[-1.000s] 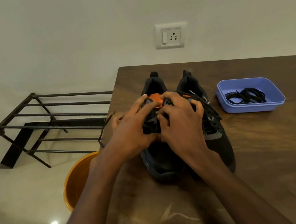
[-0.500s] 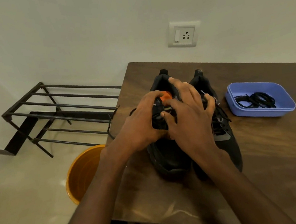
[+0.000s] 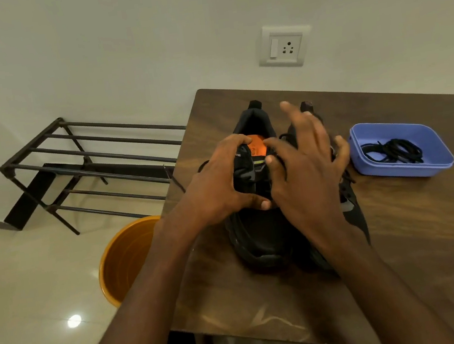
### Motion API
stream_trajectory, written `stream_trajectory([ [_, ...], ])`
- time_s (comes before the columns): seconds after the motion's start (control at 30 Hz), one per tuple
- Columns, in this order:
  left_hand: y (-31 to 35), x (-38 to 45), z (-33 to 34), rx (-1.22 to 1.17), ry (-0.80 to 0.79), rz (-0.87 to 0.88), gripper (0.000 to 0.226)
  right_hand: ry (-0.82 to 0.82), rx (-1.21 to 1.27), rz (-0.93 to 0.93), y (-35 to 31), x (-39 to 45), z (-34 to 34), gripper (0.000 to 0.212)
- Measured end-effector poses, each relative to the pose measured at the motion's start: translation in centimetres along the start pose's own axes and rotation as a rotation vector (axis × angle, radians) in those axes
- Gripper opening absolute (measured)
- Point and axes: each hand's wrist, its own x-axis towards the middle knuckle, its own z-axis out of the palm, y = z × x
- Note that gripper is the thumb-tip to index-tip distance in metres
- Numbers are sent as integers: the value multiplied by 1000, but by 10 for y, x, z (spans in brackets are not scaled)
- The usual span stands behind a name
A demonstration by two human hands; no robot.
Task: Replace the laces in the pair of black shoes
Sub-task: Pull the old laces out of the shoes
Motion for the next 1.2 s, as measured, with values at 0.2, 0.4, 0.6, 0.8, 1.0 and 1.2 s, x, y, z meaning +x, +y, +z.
stream_trajectory([
  [0.2,0,1,1,12,-3,10,114,176,122,151,2,-9,5,11],
  [0.4,1,2,2,23,3,7,113,215,-31,112,-2,-9,1,28],
  [0.6,-1,1,1,20,5,21,114,24,-3,46,-2,-6,12,13],
  [0.8,3,1,0,10,-7,-2,114,494,58,212,11,-8,-14,14],
  [1.0,2,-1,1,26,8,25,112,-87,-65,-30,-4,-3,3,31],
  [1.2,3,1,0,10,1,12,113,309,29,167,10,-5,-6,16],
])
